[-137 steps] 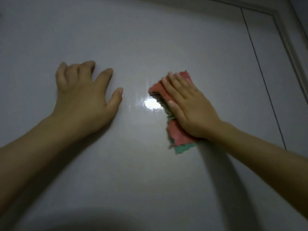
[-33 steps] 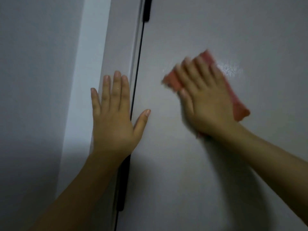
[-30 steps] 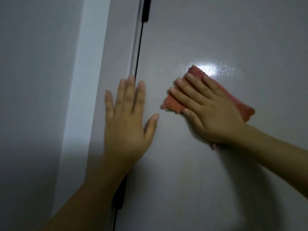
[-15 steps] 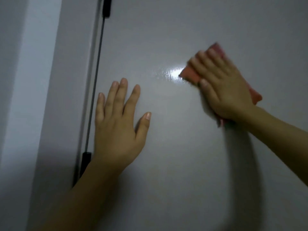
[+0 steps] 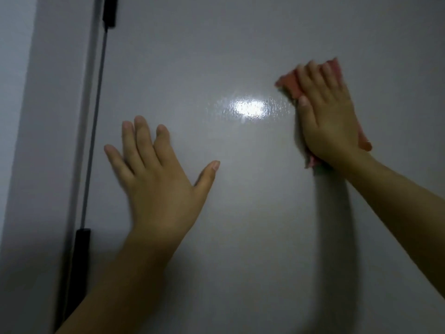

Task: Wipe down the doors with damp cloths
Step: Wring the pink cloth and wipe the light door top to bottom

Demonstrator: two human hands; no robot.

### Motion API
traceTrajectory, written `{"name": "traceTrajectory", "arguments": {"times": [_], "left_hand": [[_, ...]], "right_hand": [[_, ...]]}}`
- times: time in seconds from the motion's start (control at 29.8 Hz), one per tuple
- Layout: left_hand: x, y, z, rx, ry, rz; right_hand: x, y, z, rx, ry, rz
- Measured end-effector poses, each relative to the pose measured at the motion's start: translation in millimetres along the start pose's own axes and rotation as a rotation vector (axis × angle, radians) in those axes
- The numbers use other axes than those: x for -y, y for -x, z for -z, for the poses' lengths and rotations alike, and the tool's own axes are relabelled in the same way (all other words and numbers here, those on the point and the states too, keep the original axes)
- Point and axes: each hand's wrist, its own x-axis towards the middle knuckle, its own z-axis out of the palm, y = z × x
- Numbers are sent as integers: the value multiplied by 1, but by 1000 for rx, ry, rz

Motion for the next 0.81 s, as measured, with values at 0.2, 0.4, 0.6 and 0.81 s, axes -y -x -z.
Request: {"name": "traceTrajectory", "arguments": {"times": [0.2,0.4,0.6,0.81], "left_hand": [[-26,2,1,-8,114,61],[-92,8,-13,79,111,-112],[-143,17,-31,135,92,-221],[-175,31,-43,151,87,-209]], "right_hand": [[34,48,-11,15,-6,64],[-58,53,5,118,43,360],[-86,28,3,-62,18,-96],[-143,78,12,121,61,508]]}}
